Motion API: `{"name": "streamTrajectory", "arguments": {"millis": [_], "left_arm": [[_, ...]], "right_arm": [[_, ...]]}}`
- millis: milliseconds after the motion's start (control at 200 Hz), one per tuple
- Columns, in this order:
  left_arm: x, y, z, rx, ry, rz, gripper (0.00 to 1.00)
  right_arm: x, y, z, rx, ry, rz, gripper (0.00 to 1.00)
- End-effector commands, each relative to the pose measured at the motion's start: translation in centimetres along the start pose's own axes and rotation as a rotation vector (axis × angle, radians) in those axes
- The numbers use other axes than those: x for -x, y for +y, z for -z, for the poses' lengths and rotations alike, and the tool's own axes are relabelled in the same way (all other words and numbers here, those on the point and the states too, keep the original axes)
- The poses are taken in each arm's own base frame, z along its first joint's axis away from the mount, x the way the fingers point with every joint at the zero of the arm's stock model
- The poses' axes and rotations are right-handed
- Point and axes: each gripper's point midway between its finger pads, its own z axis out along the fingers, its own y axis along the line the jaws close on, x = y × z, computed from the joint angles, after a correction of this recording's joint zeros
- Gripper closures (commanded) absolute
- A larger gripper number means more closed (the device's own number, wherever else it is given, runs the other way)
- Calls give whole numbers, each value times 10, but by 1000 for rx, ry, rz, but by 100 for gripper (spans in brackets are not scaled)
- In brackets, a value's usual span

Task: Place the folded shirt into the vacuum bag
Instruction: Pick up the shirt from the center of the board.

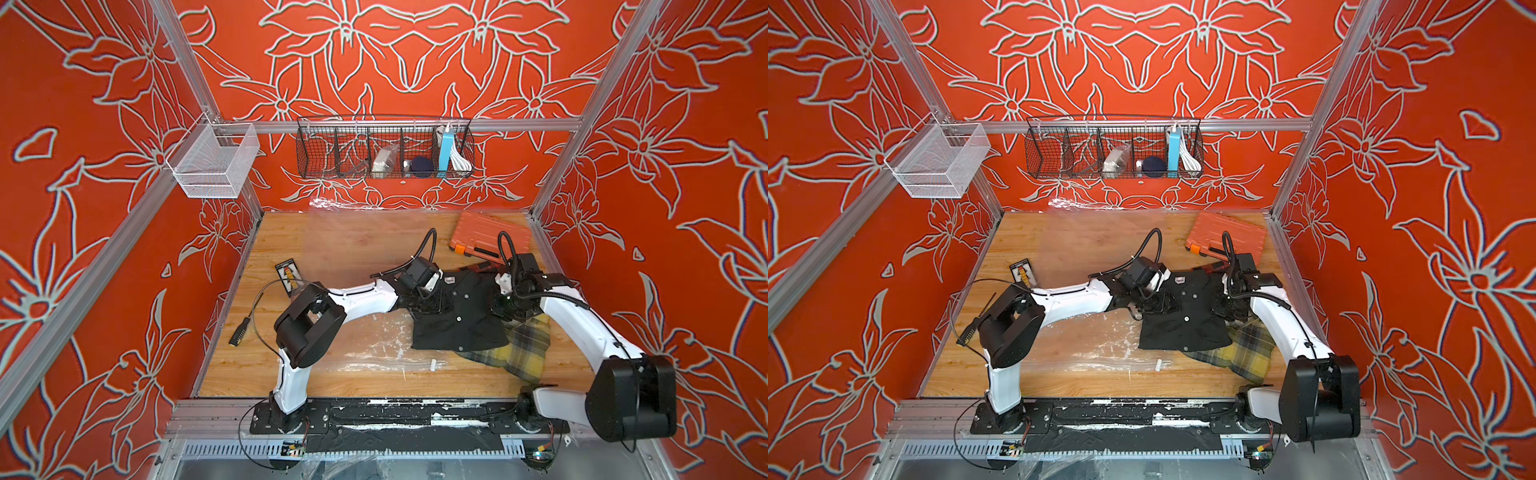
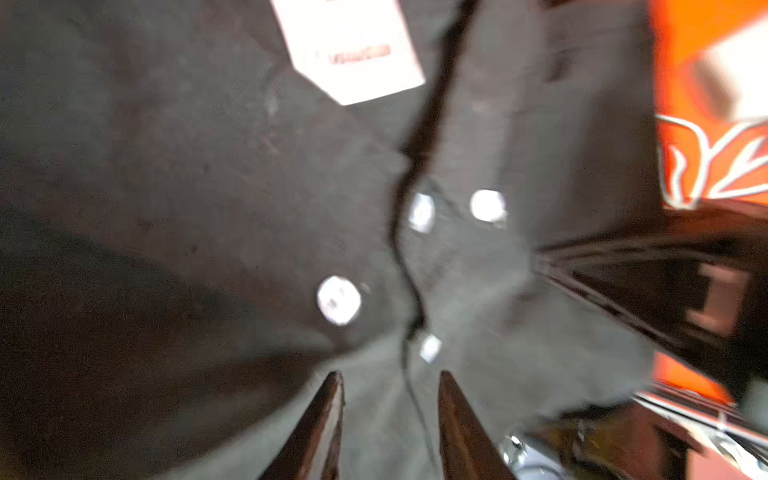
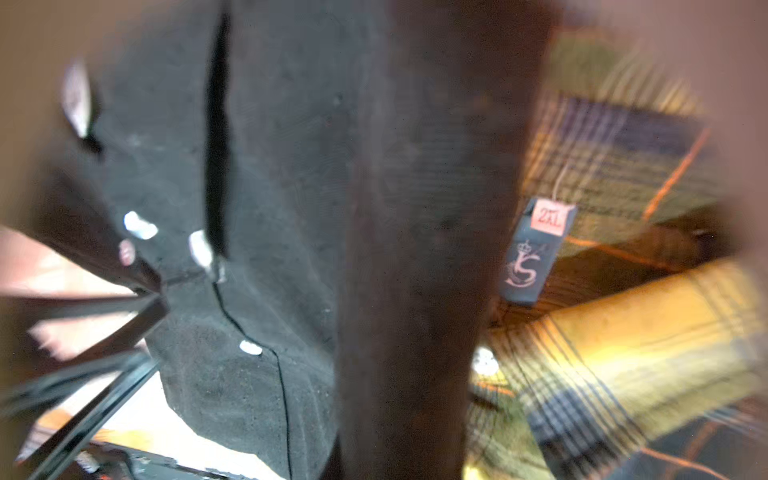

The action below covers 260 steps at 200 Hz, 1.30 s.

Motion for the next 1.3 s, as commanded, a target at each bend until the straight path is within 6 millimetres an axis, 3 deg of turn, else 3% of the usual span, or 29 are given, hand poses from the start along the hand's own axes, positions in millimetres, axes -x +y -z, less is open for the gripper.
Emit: {"name": "streamTrajectory", "arguments": {"millis": [0, 130, 225, 445, 555, 721, 796, 861, 981, 1121, 1296], "left_arm": [[-14, 12, -31, 21, 47, 5, 62], [-14, 8, -41, -14, 52, 8, 62], [-13, 6, -43, -28, 46, 9, 62], [-7, 0, -31, -69, 14, 8, 62], [-2, 2, -13, -87, -20, 31, 63], [0, 6, 28, -89, -66, 52, 62], [-9, 16, 48, -31, -73, 50, 62], [-25, 38, 58, 65, -55, 67, 62], [-47, 68, 54, 129, -20, 127, 57], [-47, 69, 34, 75, -16, 149, 55], [-35, 48, 19, -6, -17, 107, 56]], "right_arm": [[6, -12, 20, -147, -34, 66, 100], [12, 3, 35, -224, -57, 158, 100], [14, 22, 35, -258, -67, 223, 100], [2, 77, -6, -143, -37, 217, 100], [-3, 80, -31, -97, -17, 162, 100], [-6, 66, -53, -143, 28, 168, 100], [-3, 61, -49, -159, 20, 185, 100], [2, 59, -40, -178, 0, 211, 100], [4, 59, -27, -195, -9, 253, 100], [3, 59, -16, -192, -18, 266, 100], [1, 72, 2, -153, -35, 282, 100]]}}
